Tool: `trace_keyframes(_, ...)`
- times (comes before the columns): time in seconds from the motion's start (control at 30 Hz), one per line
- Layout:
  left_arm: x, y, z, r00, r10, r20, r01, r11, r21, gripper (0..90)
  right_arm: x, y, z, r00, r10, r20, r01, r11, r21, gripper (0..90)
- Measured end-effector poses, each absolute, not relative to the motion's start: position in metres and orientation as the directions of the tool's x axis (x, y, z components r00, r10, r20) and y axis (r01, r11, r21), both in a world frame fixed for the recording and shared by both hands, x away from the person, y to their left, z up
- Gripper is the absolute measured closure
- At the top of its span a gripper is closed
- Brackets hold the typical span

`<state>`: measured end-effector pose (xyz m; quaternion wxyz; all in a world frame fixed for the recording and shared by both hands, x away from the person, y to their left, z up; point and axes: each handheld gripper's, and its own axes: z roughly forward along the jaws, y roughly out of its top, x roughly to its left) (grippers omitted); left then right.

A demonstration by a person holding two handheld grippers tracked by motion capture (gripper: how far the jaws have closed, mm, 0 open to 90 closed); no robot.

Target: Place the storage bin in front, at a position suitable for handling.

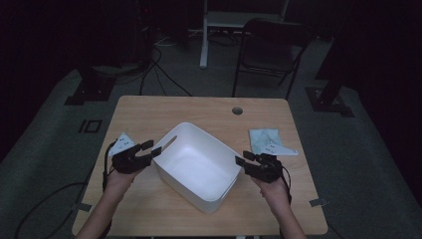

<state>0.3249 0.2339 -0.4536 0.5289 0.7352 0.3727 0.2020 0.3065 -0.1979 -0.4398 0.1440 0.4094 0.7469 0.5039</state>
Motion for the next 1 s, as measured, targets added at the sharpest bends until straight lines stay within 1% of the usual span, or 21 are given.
trace_keyframes(0.03,0.326,0.234,-0.454,0.639,0.762,-0.102,0.339,-0.161,0.927,53.9,0.307,-0.198,-0.441,-0.625,0.755,0.199,0.467,0.157,0.87,57.4)
trace_keyframes(0.07,0.328,0.234,-0.455,0.644,0.757,-0.11,0.346,-0.159,0.925,57.8,0.307,-0.197,-0.441,-0.625,0.754,0.203,0.47,0.156,0.869,58.7)
trace_keyframes(0.13,0.33,0.233,-0.456,0.641,0.76,-0.107,0.351,-0.167,0.921,60.3,0.307,-0.197,-0.441,-0.628,0.751,0.203,0.471,0.158,0.868,60.4)
trace_keyframes(0.17,0.331,0.232,-0.457,0.648,0.753,-0.116,0.355,-0.163,0.92,65.7,0.307,-0.197,-0.441,-0.629,0.752,0.198,0.467,0.162,0.869,61.8)
trace_keyframes(0.2,0.332,0.231,-0.458,0.645,0.756,-0.114,0.356,-0.164,0.92,66.4,0.308,-0.196,-0.441,-0.629,0.752,0.196,0.467,0.164,0.869,64.1)
trace_keyframes(0.23,0.332,0.23,-0.458,0.645,0.756,-0.11,0.362,-0.176,0.915,68.0,0.308,-0.196,-0.441,-0.629,0.752,0.199,0.47,0.163,0.868,64.2)
trace_keyframes(0.27,0.333,0.229,-0.459,0.642,0.76,-0.106,0.363,-0.178,0.915,71.9,0.309,-0.197,-0.441,-0.628,0.751,0.203,0.473,0.161,0.866,65.1)
trace_keyframes(0.33,0.333,0.229,-0.46,0.632,0.767,-0.113,0.368,-0.168,0.915,75.0,0.31,-0.196,-0.442,-0.626,0.752,0.205,0.479,0.164,0.862,67.1)
trace_keyframes(0.47,0.333,0.227,-0.46,0.619,0.779,-0.105,0.366,-0.167,0.916,77.6,0.31,-0.196,-0.442,-0.625,0.755,0.198,0.482,0.173,0.859,71.5)
trace_keyframes(0.57,0.332,0.226,-0.46,0.608,0.788,-0.102,0.366,-0.164,0.916,79.1,0.311,-0.197,-0.444,-0.623,0.752,0.215,0.493,0.164,0.854,72.9)
trace_keyframes(0.67,0.329,0.226,-0.46,0.602,0.793,-0.1,0.365,-0.161,0.917,79.5,0.312,-0.196,-0.443,-0.627,0.752,0.203,0.485,0.173,0.857,77.5)
trace_keyframes(1.0,0.313,0.227,-0.461,0.588,0.802,-0.103,0.367,-0.151,0.918,79.2,0.321,-0.193,-0.442,-0.639,0.745,0.191,0.479,0.19,0.857,83.7)
